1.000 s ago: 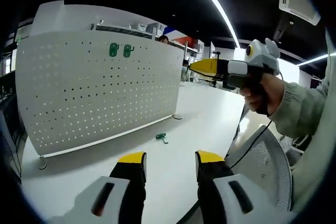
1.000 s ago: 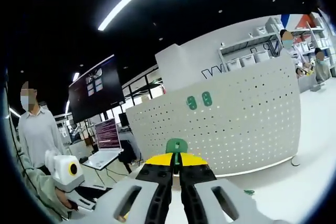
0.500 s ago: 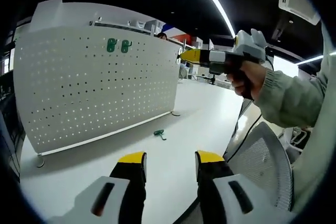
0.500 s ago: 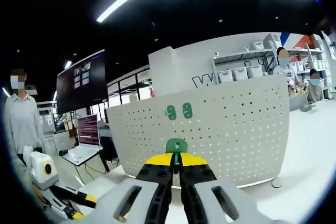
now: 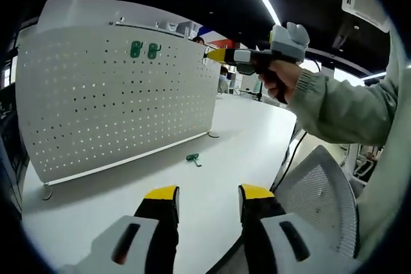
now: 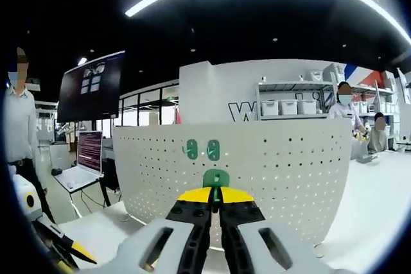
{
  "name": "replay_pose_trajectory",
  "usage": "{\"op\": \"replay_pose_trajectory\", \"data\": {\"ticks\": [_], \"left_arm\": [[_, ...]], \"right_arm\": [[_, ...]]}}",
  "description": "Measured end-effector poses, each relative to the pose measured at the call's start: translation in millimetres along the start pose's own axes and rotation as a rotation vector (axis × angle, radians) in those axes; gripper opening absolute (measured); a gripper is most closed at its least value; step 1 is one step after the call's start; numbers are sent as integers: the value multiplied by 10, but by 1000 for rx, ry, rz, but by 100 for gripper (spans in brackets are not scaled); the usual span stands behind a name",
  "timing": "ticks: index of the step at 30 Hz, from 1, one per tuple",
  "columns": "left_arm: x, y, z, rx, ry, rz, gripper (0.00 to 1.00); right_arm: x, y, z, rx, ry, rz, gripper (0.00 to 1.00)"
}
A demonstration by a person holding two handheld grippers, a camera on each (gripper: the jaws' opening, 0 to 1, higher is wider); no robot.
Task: Insert the hook assembly into the mounting plate slot until the hook locks in place.
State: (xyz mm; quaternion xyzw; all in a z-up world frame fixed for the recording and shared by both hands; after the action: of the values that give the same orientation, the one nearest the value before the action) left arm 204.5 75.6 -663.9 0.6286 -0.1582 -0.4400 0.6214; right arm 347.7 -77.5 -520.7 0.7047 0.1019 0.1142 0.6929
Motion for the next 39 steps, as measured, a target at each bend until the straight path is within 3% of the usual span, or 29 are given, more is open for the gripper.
{"op": "replay_pose_trajectory", "data": {"ticks": [13,25,39], "left_arm": [[-24,-30,-61,-4,11,-3,38],[-45,-54,-116,-14,19,-4,38],[-21,-80,-155,-29,20,-11,38]], "right_arm": [[263,-5,39,-55,-9,-14,2],[572,121,103,-103,-41,7,2],[795,128,231,-115,-82,7,2]]}}
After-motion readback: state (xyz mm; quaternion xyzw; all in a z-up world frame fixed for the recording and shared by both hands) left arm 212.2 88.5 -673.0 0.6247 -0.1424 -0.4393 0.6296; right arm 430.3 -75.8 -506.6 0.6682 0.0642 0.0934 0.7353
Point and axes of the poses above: the point that each gripper's makers call its tool centre point, and the gripper's own axes: x roughly forward along the fingers, z roughly to its right, y roughly out of its top, the point moved 1 cm from there along -x, roughly backward along the fingers, and after that the axes turned 1 degree about -z, right-handed, at the moved point
